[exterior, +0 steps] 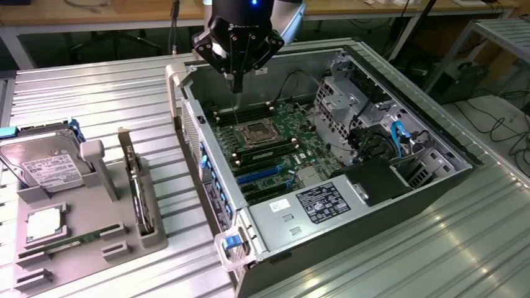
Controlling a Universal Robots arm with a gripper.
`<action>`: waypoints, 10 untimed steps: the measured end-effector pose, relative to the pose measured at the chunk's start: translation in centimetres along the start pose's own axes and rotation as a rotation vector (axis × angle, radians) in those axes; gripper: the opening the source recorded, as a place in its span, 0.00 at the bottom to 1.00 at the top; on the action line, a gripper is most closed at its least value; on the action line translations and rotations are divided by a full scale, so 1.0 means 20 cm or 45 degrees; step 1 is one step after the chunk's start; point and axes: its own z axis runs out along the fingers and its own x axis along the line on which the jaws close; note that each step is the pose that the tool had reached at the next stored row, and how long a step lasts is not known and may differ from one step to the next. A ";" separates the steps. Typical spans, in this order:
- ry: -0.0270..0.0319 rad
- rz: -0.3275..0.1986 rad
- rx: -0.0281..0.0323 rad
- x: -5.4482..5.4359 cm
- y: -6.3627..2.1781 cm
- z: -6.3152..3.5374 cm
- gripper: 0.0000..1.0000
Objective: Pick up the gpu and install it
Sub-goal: 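Reach for the gpu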
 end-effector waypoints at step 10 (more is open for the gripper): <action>0.0000 0.000 -0.0001 0.03 -0.002 -0.001 0.11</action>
